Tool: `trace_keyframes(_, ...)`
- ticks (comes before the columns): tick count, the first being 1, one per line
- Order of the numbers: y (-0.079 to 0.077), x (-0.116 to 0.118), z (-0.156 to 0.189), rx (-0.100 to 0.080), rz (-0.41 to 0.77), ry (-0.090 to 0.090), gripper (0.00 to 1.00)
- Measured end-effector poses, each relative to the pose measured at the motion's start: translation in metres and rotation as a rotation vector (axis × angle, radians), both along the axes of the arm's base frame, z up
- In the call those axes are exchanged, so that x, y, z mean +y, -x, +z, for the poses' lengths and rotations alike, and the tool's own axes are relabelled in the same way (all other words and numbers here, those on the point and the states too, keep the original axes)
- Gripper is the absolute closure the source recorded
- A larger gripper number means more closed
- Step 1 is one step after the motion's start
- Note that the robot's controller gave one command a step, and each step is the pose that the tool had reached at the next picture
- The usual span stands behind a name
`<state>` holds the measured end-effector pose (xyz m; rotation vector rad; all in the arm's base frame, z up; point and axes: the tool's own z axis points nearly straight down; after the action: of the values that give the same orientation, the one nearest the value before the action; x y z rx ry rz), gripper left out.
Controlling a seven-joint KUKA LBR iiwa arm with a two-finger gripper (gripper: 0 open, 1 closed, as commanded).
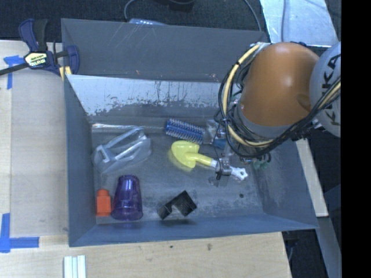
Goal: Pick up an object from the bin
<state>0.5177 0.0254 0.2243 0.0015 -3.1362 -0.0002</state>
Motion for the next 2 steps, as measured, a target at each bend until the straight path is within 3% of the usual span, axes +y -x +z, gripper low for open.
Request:
trace_keyframes(1,-0.001,0.0,0.005,-0.009,-0.001,0.0,0.0)
trace_keyframes(2,-0.01,0.005,-0.035,-0.016,0.017,0.0,0.0)
